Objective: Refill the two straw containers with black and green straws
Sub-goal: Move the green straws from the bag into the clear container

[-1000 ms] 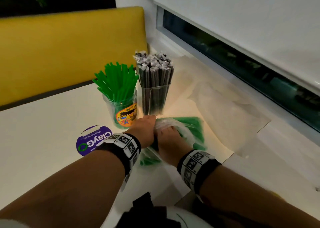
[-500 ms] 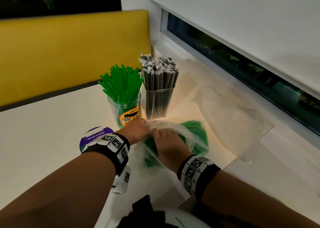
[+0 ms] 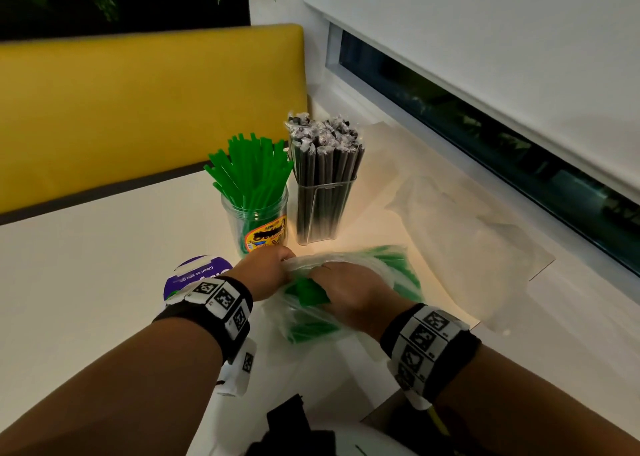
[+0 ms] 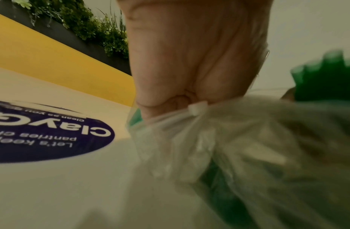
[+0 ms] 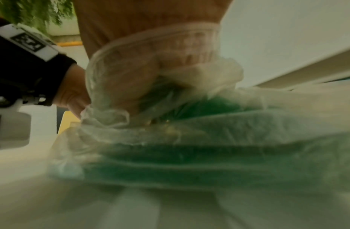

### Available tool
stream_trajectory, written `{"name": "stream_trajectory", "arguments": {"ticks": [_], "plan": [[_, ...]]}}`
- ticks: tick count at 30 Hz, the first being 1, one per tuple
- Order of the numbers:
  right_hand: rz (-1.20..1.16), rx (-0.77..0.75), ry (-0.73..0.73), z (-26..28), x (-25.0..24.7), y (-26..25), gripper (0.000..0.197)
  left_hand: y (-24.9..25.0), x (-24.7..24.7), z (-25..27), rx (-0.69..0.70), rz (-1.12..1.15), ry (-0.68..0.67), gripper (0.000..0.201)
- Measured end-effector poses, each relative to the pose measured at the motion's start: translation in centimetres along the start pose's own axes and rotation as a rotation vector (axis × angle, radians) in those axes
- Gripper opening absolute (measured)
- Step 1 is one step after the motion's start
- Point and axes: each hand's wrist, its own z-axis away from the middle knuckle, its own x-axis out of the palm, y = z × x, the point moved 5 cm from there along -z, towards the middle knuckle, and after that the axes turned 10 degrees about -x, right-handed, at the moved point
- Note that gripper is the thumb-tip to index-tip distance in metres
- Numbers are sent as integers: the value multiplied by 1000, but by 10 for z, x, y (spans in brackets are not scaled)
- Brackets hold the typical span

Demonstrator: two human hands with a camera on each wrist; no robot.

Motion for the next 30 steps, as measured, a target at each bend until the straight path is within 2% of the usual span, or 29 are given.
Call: {"name": "stream_trajectory", "arguments": {"ticks": [1, 4, 6, 8, 11, 12, 13, 15, 16, 17, 18, 20, 22, 25, 30], "plan": [[-66, 20, 10, -1, -11, -4, 24, 1, -2, 2, 11, -24, 0, 5], [-377, 99, 168, -1, -53, -18, 23, 4, -7, 12, 54, -47, 27, 7], [-676, 167, 277, 2, -81, -21, 25, 2, -12, 20, 41, 5, 69, 10], [-807, 195, 377, 2, -108, -18, 23, -1, -16, 29, 13, 5, 65, 8], [-915, 199, 586, 1, -144, -10, 16, -12, -23, 45, -43, 149, 43, 40], [-952, 213, 673, 1, -155, -7, 15, -17, -31, 52, -60, 219, 127, 52], [-988, 228, 760, 1, -165, -6, 14, -25, -41, 57, -77, 259, 274, 61], [-973, 211, 899, -4, -185, -9, 15, -37, -63, 69, -110, 362, 627, 65], [-912, 191, 940, -9, -193, -13, 16, -39, -70, 73, -105, 459, 764, 63], [-847, 174, 960, -15, -200, -19, 18, -38, -76, 73, -89, 567, 835, 66], [-788, 161, 969, -22, -204, -25, 19, -32, -81, 70, -75, 658, 834, 81], [-726, 116, 977, -39, -207, -39, 21, -17, -88, 56, -24, 777, 743, 119], [-678, 75, 976, -56, -209, -52, 21, -3, -94, 41, 25, 827, 654, 138], [-631, 50, 965, -80, -210, -64, 12, 4, -97, 27, 36, 825, 581, 141], [-632, 92, 951, -117, -211, -62, 11, -1, -96, 22, 70, 796, 563, 119]]}}
